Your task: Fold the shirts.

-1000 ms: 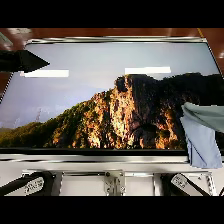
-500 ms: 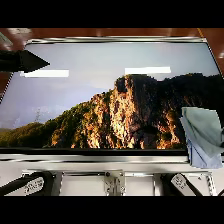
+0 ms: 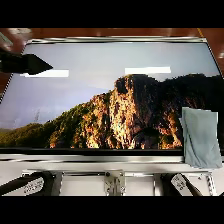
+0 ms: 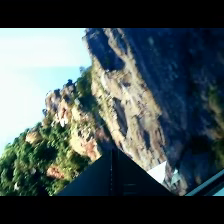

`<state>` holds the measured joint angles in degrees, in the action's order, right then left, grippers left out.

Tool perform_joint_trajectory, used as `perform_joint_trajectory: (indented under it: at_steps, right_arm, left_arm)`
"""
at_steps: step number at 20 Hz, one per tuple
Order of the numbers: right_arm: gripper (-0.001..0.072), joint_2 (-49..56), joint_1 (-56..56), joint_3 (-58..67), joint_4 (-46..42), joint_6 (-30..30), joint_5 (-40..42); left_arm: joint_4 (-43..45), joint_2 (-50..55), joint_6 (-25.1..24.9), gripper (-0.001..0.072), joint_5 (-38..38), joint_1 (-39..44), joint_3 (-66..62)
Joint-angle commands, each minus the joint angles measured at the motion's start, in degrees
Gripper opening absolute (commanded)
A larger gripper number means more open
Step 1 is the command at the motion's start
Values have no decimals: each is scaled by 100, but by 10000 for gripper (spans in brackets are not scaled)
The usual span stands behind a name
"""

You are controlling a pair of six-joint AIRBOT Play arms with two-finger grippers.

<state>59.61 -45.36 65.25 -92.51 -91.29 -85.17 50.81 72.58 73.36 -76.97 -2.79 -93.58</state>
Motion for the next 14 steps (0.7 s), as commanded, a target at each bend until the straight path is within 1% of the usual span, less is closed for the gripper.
perform_joint_trajectory:
  at_steps: [1,2,3,4,5,7,8,10,14]
  right_arm:
    - [642,-9,632,979,2146,256,1228]
    - [645,-7,1165,1040,2151,350,1279]
    - [646,20,1788,1021,1742,424,1207]
    - [663,138,2507,975,1086,262,992]
    - [679,321,3062,927,695,87,741]
    - [679,763,3832,918,533,22,278]
    - [679,940,4096,918,487,22,221]
    - [679,1178,4474,918,240,22,236]
    - [679,1283,4878,918,258,22,280]
  left_arm:
    - [2551,358,1051,35,-214,975,-2]
    - [3427,575,1331,36,-529,1447,-4]
    - [3995,802,1421,68,-835,1845,-2]
    - [4162,1049,1434,349,-1010,2179,-2]
    - [4157,1241,1556,699,-1062,2411,-2]
    - [4155,1499,1655,701,-1047,2677,-2]
    - [4155,1547,1692,700,-1047,2726,-2]
    - [4155,1519,1698,700,-1067,2719,-2]
    - [4153,1499,1696,700,-1097,2712,-2]
